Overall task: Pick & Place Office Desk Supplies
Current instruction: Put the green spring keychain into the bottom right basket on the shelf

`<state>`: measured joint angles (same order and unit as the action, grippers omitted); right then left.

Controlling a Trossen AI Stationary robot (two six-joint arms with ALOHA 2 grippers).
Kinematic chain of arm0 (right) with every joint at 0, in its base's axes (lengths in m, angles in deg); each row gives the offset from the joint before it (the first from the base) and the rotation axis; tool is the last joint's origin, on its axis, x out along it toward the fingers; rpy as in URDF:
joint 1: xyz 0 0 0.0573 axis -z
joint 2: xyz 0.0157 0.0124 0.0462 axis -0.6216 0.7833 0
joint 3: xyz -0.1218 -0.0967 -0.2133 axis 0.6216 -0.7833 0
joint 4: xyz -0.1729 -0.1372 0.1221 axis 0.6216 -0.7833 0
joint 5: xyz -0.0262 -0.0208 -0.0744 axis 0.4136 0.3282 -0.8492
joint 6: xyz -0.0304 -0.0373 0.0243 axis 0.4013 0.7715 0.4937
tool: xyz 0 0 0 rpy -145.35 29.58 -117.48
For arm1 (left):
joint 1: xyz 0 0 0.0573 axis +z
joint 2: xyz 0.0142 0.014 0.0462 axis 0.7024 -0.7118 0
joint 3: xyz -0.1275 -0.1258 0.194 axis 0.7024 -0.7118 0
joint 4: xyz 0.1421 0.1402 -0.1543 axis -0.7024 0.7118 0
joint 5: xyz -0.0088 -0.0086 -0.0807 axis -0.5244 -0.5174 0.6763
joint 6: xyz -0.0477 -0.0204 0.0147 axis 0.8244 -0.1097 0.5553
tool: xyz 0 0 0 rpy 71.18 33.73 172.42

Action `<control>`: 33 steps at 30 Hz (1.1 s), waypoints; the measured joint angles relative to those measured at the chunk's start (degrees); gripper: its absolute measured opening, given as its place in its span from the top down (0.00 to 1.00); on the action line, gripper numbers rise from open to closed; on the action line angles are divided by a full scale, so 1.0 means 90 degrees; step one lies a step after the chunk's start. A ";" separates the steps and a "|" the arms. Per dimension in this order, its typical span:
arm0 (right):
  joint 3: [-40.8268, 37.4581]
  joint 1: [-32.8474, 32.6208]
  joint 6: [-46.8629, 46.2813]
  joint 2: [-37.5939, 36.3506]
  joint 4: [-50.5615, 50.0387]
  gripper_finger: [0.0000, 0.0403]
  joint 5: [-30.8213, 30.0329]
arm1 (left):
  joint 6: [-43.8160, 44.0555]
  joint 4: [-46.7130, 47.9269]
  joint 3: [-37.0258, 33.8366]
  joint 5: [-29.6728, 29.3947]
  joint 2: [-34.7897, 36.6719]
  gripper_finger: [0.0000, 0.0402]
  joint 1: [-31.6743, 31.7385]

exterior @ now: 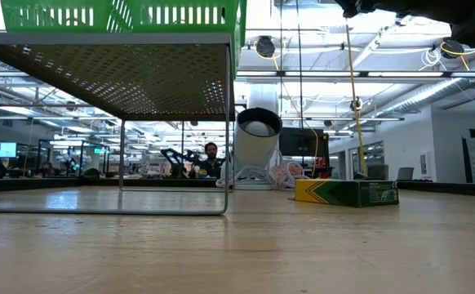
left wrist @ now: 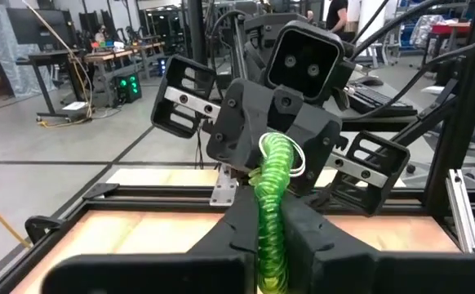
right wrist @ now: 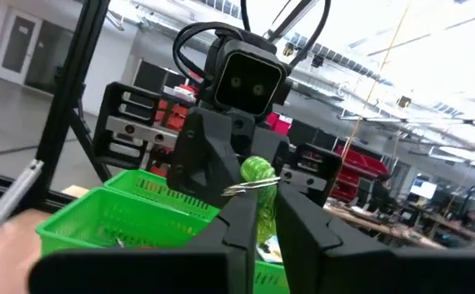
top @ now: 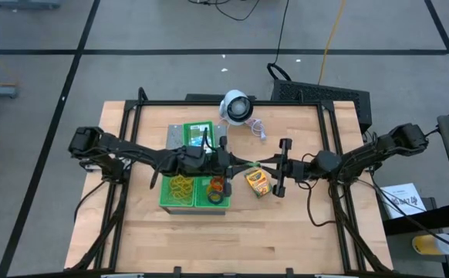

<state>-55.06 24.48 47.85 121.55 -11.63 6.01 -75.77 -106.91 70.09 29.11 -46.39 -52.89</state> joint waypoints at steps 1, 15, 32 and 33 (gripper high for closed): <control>0.0000 0.0000 -0.0080 0.0000 -0.0003 0.93 0.0002 | -0.0018 -0.0015 0.0000 0.0000 0.0000 0.96 0.0000; -0.0001 0.0000 -0.2254 -0.0002 -0.1075 0.59 0.0013 | 0.0773 0.2641 0.0008 0.0877 0.1380 0.96 -0.0120; -0.0004 -0.0002 -0.2440 -0.0002 -0.1449 0.57 0.0014 | 0.2692 0.5110 -0.0007 -0.0228 0.1566 0.81 -0.0996; -0.0005 -0.0002 -0.2458 -0.0002 -0.1496 0.57 0.0012 | 0.2695 0.5085 -0.0007 -0.0232 0.1570 0.77 -0.0996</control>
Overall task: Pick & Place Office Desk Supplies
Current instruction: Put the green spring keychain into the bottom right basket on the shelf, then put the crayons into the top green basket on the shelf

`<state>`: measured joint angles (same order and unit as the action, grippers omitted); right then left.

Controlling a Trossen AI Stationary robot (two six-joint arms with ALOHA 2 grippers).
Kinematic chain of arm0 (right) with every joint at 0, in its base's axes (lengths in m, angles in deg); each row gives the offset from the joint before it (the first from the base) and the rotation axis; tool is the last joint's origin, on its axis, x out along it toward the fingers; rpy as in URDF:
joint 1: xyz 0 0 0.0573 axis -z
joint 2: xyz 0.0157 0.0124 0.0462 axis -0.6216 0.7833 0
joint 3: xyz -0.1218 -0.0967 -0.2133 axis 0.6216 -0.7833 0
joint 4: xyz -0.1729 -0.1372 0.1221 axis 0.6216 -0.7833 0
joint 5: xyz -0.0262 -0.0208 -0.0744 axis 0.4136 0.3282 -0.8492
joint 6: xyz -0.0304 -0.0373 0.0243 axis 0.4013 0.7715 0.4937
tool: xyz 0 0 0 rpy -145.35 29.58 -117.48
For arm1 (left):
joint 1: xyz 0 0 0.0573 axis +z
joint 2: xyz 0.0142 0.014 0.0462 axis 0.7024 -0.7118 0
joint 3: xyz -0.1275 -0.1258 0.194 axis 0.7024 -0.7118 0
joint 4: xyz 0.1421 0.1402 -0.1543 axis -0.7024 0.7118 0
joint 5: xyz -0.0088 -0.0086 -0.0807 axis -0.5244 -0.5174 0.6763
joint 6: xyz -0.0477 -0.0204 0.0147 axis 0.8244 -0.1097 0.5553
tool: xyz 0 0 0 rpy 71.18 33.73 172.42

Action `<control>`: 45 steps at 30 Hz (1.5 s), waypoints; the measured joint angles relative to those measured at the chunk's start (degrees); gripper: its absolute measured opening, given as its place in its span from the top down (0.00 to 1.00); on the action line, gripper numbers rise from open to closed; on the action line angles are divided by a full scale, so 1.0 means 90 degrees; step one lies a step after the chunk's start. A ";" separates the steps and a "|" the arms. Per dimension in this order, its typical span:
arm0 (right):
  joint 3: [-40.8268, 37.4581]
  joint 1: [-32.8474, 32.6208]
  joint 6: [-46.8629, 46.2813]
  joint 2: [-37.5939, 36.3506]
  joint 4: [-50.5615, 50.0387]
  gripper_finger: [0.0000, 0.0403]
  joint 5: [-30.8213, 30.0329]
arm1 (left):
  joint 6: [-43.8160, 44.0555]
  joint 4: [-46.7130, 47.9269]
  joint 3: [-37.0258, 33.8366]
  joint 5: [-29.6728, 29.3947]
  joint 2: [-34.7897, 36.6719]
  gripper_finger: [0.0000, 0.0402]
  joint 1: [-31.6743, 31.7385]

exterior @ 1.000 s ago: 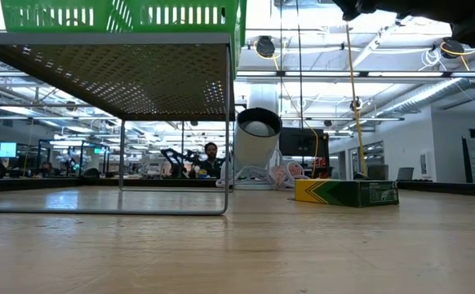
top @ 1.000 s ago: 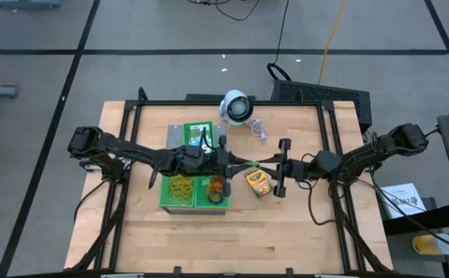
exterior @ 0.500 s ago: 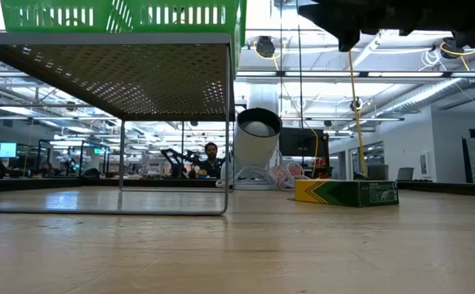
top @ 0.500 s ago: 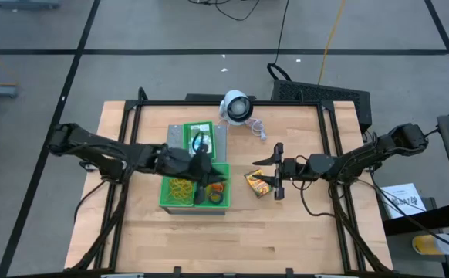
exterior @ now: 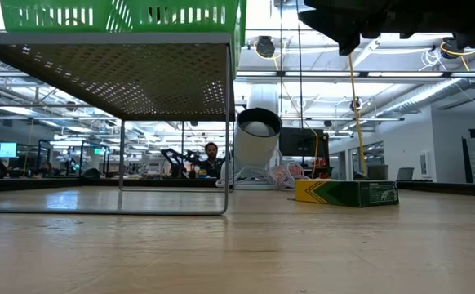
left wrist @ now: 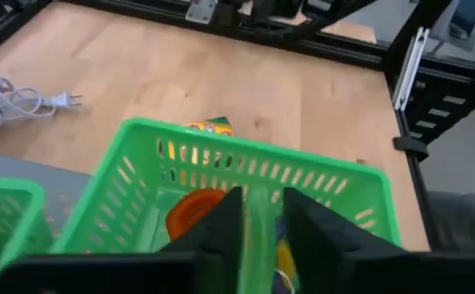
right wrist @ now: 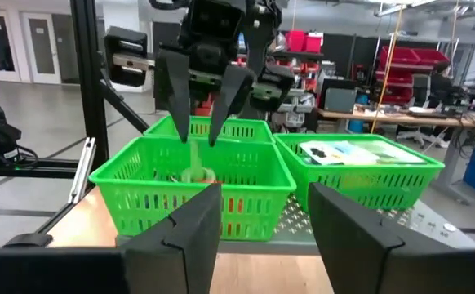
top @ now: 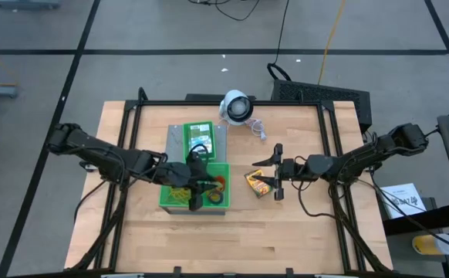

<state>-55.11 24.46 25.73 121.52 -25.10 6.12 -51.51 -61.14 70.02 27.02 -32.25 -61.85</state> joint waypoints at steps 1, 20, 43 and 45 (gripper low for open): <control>0.0000 0.0000 -0.0036 0.0000 -0.0041 0.56 -0.0001 | 0.0007 -0.0011 0.0000 -0.0003 0.0005 0.73 0.0000; 0.0082 0.0549 -0.1363 0.0000 -0.2862 0.50 0.0017 | -0.1689 -0.1476 -0.0083 0.0045 0.1130 0.20 -0.0226; 0.0160 -0.0159 -0.0935 0.1735 -0.3231 0.33 0.0814 | -0.0675 -0.4094 -0.3059 -0.0997 0.2485 0.20 0.0721; 0.0163 -0.0241 -0.0954 0.2030 -0.2906 0.30 0.0740 | -0.0675 -0.4095 -0.3060 -0.0991 0.2464 0.20 0.0717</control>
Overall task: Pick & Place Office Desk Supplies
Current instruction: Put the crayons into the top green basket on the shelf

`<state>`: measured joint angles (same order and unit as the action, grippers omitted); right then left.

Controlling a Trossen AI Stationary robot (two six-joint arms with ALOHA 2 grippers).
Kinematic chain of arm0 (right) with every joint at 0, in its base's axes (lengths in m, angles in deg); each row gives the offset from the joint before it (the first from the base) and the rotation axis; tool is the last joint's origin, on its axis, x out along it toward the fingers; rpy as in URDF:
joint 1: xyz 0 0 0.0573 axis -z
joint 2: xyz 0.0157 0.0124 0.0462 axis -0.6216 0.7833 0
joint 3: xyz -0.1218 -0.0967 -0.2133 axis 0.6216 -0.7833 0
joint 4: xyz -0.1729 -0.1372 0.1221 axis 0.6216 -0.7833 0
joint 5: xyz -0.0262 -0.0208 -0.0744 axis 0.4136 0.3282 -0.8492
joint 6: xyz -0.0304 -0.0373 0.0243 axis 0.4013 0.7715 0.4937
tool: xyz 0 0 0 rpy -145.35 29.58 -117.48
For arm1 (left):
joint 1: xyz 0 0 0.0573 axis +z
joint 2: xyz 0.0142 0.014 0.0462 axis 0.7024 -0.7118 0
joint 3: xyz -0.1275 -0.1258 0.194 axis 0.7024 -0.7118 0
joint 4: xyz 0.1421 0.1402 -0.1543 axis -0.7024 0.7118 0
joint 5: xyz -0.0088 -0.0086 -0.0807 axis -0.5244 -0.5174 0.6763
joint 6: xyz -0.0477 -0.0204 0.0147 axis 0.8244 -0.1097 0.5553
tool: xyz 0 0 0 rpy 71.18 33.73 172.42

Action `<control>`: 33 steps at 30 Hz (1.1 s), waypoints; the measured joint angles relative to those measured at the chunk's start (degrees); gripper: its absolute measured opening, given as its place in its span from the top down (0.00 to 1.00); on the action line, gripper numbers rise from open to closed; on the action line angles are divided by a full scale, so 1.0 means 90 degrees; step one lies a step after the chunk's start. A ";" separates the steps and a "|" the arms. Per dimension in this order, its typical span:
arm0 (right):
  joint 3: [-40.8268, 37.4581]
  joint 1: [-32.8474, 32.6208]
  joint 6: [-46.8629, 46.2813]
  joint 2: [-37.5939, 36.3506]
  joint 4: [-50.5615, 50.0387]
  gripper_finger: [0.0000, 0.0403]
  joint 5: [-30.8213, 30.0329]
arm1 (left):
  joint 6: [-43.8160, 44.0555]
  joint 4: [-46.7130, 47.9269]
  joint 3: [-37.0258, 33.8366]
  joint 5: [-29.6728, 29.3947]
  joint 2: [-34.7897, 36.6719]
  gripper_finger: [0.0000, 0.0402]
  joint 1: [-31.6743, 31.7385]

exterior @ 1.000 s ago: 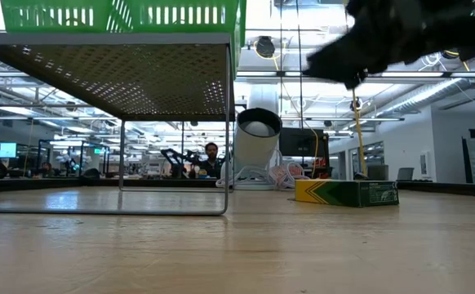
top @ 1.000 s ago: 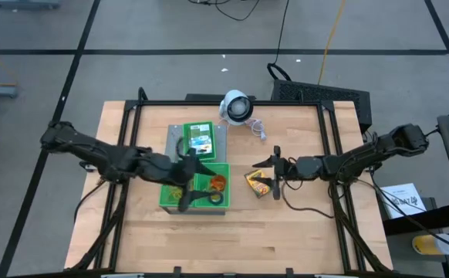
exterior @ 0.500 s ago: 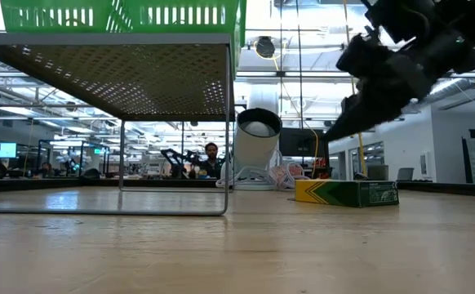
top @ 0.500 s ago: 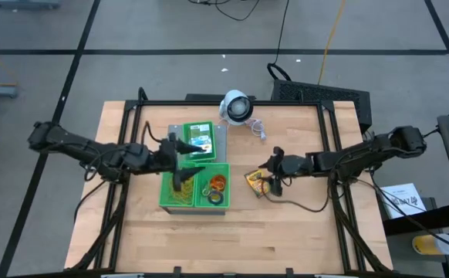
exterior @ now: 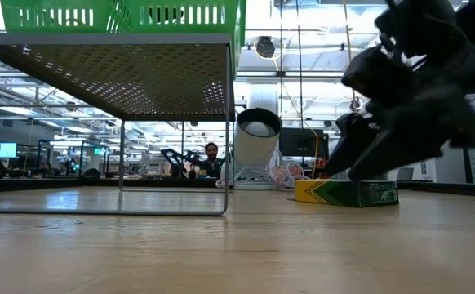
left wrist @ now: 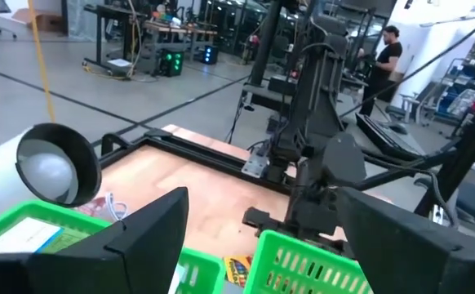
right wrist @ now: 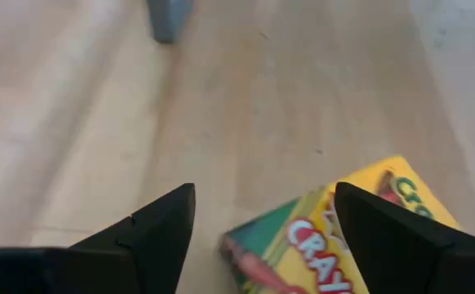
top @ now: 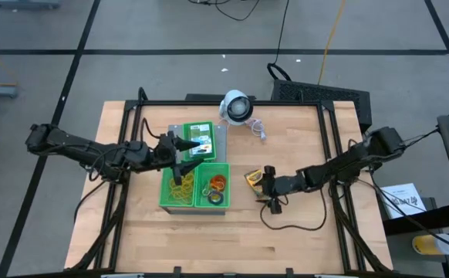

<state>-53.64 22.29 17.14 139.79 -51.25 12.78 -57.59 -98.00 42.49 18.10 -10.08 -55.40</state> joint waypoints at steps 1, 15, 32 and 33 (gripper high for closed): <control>0.0034 -0.0044 -0.0003 0.0121 0.0005 0.29 -0.0187 | 0.0000 0.0010 0.0000 0.0014 -0.0008 0.20 -0.0001; 0.0410 -0.0856 -0.0851 -0.0263 -0.2949 0.34 -0.1851 | -0.0015 0.0034 0.0000 0.0220 -0.0010 0.19 0.0028; 0.0388 -0.1220 -0.2468 -0.2259 -0.4819 0.45 0.0474 | -0.0051 0.0042 0.0000 0.0214 -0.0010 0.20 0.0028; 0.0388 -0.1220 -0.2579 -0.2380 -0.4816 0.46 0.0784 | -0.0051 0.0042 0.0000 0.0214 -0.0010 0.20 0.0028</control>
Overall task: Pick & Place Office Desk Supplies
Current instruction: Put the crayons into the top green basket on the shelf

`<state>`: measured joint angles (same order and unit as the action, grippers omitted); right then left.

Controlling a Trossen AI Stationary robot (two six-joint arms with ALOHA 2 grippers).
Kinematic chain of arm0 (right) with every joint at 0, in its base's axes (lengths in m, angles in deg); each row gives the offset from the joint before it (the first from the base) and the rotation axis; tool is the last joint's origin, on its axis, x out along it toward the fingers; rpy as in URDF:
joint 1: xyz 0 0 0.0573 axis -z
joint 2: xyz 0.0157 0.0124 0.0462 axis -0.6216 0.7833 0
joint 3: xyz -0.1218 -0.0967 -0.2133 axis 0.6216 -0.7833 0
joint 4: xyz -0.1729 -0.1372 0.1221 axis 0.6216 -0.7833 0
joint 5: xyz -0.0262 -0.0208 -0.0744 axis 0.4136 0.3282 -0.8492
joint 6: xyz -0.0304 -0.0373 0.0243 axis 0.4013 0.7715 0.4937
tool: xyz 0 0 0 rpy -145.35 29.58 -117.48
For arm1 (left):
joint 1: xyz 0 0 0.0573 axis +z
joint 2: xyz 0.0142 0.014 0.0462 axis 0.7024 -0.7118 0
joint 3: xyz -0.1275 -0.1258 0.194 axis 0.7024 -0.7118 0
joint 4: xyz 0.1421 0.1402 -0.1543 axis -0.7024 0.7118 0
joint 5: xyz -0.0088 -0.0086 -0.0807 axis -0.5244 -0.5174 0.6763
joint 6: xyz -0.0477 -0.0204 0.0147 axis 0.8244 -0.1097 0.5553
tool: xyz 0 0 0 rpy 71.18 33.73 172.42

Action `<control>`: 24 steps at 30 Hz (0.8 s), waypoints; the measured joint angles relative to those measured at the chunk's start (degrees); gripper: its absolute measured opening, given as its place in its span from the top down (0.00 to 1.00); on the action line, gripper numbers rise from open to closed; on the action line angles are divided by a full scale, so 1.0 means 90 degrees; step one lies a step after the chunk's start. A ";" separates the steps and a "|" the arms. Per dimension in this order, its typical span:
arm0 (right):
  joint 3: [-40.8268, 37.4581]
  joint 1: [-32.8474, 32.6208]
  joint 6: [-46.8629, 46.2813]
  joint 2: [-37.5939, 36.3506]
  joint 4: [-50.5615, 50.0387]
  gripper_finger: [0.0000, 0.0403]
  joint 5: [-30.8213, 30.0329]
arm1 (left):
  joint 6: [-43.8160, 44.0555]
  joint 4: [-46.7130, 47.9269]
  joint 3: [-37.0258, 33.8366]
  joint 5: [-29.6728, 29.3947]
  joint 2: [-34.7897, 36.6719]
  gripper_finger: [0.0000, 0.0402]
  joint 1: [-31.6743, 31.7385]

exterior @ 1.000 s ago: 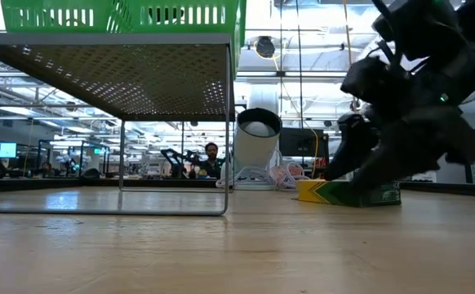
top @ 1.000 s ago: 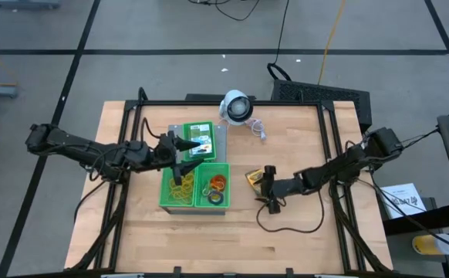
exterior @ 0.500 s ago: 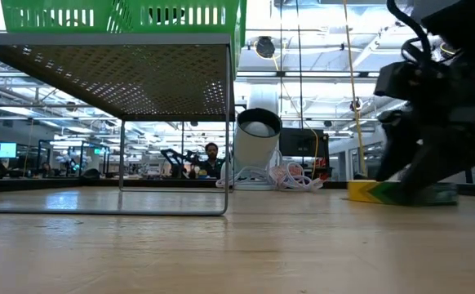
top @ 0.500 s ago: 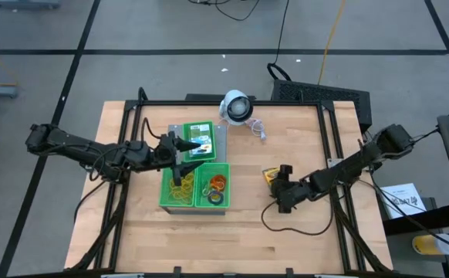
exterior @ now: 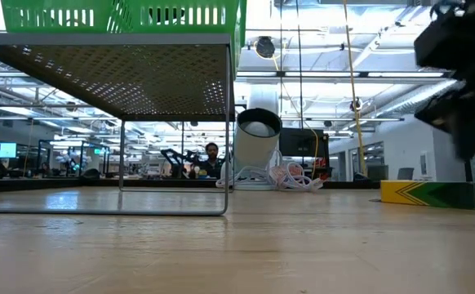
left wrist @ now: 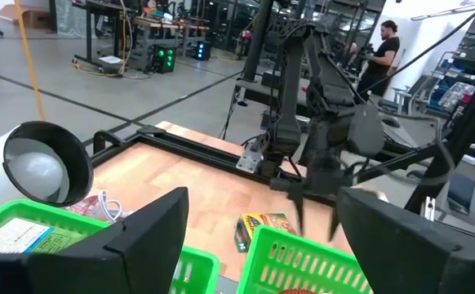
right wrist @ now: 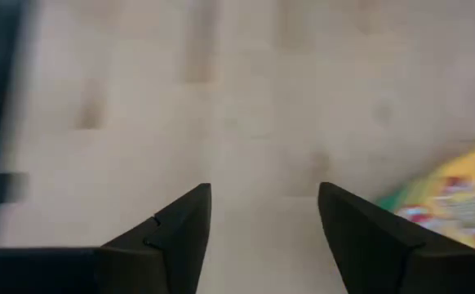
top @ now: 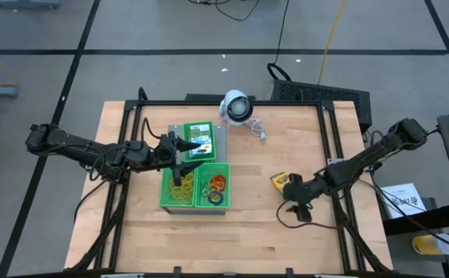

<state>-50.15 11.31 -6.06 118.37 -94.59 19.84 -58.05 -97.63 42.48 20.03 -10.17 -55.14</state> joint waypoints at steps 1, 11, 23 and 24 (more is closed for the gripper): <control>0.0000 -0.0001 -0.0119 -0.0137 0.0015 0.46 0.0259 | 0.0000 0.0000 0.0000 -0.0001 0.0000 0.20 0.0000; -0.0149 0.0025 -0.0614 -0.0548 0.1719 0.49 -0.1046 | -0.0107 -0.0002 0.0000 -0.0003 0.0000 0.22 0.0000; -0.0284 0.0146 -0.2888 -0.0255 0.0184 0.51 0.1772 | -0.0046 0.0000 0.0000 -0.0001 -0.0002 0.20 0.0000; -0.0284 0.0120 -0.3035 -0.0255 -0.0225 0.51 0.1676 | -0.0046 0.0000 0.0000 -0.0001 -0.0002 0.20 0.0000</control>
<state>-52.70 12.39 -33.38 116.08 -96.61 34.92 -58.46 -97.63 42.48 20.02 -10.19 -55.14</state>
